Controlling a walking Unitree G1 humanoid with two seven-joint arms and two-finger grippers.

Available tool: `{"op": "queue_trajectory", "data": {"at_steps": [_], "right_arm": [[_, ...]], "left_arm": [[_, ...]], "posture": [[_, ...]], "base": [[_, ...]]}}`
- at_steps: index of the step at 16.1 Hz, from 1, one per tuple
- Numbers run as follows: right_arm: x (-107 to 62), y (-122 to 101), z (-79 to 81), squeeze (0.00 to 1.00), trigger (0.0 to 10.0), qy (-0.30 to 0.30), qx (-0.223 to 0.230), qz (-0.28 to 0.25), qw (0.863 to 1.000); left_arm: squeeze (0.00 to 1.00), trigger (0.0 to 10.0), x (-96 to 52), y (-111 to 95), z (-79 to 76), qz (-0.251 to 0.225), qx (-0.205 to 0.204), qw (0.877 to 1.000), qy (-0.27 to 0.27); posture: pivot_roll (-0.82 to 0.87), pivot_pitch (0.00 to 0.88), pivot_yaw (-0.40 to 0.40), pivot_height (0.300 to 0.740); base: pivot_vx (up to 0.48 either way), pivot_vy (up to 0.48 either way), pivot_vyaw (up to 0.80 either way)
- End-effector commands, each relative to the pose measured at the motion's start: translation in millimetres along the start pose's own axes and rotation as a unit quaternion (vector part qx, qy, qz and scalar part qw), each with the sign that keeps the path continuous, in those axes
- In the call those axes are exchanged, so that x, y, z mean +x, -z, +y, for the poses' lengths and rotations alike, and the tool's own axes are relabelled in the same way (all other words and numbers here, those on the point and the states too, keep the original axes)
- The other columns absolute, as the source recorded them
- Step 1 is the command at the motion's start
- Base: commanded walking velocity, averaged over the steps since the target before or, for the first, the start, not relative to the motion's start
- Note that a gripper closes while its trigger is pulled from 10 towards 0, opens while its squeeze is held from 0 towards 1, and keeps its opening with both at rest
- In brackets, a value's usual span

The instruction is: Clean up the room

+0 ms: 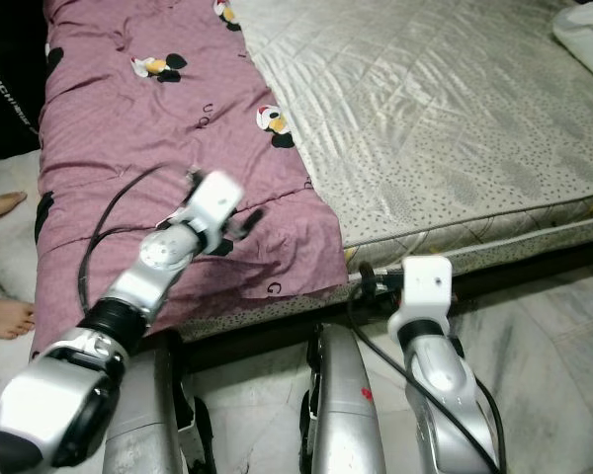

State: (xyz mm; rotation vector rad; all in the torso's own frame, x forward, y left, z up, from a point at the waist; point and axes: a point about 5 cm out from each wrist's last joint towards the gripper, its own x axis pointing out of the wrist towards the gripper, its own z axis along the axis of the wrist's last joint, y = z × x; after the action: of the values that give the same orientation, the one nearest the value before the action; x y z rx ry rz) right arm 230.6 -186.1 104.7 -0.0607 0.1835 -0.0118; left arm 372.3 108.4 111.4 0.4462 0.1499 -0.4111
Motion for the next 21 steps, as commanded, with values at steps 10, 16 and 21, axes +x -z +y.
{"op": "queue_trajectory", "data": {"at_steps": [10,16,21], "right_arm": [[-10.4,-6,-8.2,0.00,10.0,0.025,-0.001,0.003,1.000],[35.6,-25,7.0,0.00,10.0,-0.018,0.015,-0.046,0.999],[84.5,-45,35.3,0.00,10.0,-0.064,0.026,-0.077,0.995]], "left_arm": [[0.00,10.0,1.5,35,-60.9,0.168,0.000,0.978,0.124],[0.00,10.0,0.5,11,-13.4,0.015,-0.041,0.999,-0.017],[0.00,10.0,-68.6,-8,17.3,-0.105,-0.087,0.982,-0.127]], "posture": [[-0.24,0.192,-0.006,0.548],[-0.09,0.150,-0.005,0.548],[0.07,0.127,-0.033,0.548]], "base": [[0.000,0.000,0.00],[0.000,0.000,0.00],[0.000,0.000,0.00]]}}
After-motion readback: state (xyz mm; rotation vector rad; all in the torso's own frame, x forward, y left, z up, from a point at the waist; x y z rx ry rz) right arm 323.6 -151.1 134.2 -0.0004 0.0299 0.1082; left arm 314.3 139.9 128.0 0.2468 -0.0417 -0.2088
